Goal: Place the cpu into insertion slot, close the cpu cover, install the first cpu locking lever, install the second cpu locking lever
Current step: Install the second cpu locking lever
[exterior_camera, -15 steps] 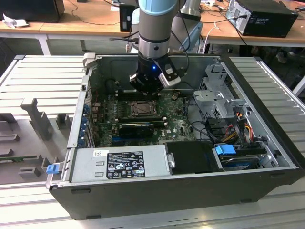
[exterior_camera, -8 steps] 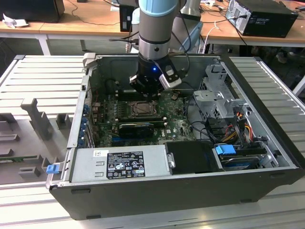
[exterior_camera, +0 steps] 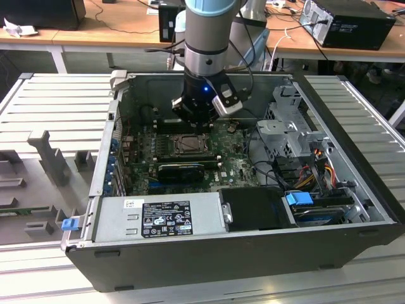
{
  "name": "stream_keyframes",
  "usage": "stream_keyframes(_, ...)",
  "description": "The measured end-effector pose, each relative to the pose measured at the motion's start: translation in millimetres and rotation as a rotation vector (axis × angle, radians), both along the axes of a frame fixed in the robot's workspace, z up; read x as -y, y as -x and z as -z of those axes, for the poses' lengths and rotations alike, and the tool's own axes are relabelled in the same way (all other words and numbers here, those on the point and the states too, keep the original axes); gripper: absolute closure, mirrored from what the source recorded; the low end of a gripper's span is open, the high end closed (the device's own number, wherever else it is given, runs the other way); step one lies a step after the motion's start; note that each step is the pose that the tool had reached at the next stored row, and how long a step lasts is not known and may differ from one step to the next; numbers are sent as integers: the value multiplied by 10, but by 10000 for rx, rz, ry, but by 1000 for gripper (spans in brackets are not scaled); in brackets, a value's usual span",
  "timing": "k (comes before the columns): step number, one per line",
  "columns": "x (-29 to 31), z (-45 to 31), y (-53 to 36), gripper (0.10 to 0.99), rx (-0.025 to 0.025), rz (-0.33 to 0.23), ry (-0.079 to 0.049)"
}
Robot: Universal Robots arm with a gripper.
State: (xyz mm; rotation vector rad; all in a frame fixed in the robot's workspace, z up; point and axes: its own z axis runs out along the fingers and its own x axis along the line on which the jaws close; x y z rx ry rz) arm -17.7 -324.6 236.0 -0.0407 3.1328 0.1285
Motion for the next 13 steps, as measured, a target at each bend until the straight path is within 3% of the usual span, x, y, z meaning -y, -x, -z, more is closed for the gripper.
stream_keyframes(10, 158, 0, 0, 980, -1, 0, 16)
stream_keyframes(13, 178, -27, 0, 980, 0, 0, 18)
